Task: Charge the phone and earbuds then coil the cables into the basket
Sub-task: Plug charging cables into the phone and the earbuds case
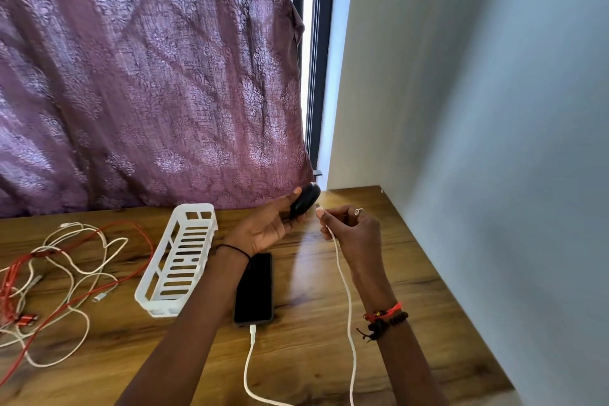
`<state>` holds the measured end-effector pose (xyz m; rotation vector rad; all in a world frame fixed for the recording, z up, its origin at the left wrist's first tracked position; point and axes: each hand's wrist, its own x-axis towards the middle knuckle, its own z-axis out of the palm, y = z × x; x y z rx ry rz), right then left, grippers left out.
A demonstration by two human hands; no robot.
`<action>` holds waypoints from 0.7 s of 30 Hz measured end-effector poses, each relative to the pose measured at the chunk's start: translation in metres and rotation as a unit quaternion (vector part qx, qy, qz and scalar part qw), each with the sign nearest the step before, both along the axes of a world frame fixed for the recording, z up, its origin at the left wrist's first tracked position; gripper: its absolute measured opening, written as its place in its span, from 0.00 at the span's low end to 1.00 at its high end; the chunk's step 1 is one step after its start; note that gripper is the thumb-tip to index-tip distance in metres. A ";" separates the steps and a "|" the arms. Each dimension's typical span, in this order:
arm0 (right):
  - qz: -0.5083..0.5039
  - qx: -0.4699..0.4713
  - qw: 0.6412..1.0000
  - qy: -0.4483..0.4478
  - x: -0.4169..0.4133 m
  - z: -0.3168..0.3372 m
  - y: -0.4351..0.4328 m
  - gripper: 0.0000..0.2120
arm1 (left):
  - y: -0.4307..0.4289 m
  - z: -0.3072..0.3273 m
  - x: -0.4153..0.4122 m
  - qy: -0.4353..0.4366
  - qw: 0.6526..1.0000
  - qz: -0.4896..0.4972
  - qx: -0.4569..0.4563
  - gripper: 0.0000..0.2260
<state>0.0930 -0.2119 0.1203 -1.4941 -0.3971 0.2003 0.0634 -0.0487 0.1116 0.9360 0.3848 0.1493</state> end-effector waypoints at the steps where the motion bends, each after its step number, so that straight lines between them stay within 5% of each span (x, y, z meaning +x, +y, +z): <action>1: -0.002 -0.011 1.000 -0.019 -0.004 0.005 0.001 0.06 | -0.002 0.006 -0.002 -0.006 1.000 0.001 -0.011 0.08; 13: -0.040 -0.027 0.992 -0.114 -0.022 0.043 0.003 0.05 | -0.018 0.050 -0.019 -0.061 0.998 0.006 0.030 0.14; 21: -0.025 -0.069 0.989 -0.130 -0.019 0.046 0.000 0.07 | -0.018 0.059 -0.021 -0.075 0.990 0.016 0.119 0.07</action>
